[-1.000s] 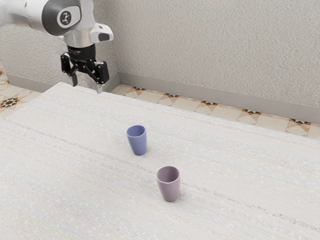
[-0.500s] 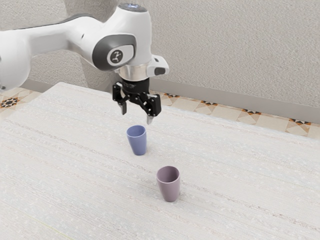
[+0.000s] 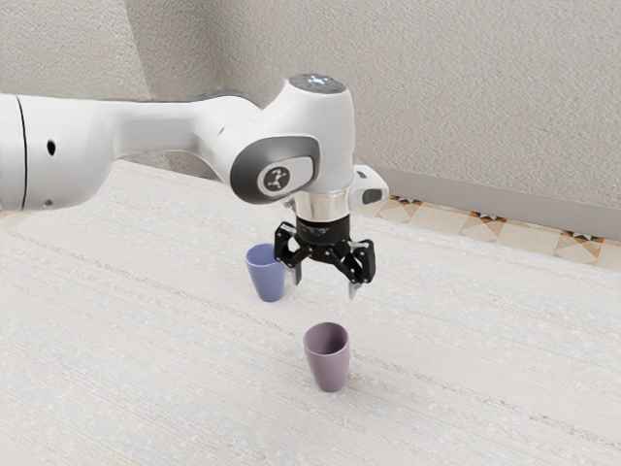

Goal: Place the right cup onto the left cup

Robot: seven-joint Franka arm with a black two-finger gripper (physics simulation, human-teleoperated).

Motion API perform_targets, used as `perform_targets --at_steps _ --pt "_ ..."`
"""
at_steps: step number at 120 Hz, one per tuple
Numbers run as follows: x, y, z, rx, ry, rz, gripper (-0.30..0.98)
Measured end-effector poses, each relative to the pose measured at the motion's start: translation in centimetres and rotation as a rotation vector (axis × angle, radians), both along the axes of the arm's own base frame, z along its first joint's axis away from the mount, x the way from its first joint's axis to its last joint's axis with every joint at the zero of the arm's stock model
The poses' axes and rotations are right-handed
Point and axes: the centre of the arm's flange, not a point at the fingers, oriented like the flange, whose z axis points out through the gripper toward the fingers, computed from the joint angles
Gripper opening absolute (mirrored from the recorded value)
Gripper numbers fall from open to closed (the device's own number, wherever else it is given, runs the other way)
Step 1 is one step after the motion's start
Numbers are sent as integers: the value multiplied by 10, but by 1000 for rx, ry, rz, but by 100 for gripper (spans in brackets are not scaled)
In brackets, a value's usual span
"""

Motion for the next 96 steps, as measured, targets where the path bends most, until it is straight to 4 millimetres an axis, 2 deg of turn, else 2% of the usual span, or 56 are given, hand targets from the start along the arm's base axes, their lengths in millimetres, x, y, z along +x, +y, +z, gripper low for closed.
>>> perform_targets --at_steps 19,29,47,96 --pt "-19 -24 -26 -7 13 34 69" --pt "-22 -29 -35 -17 7 65 69" --pt "-17 -32 -58 -24 1 112 69" --pt "1 -25 -100 9 -41 170 69"
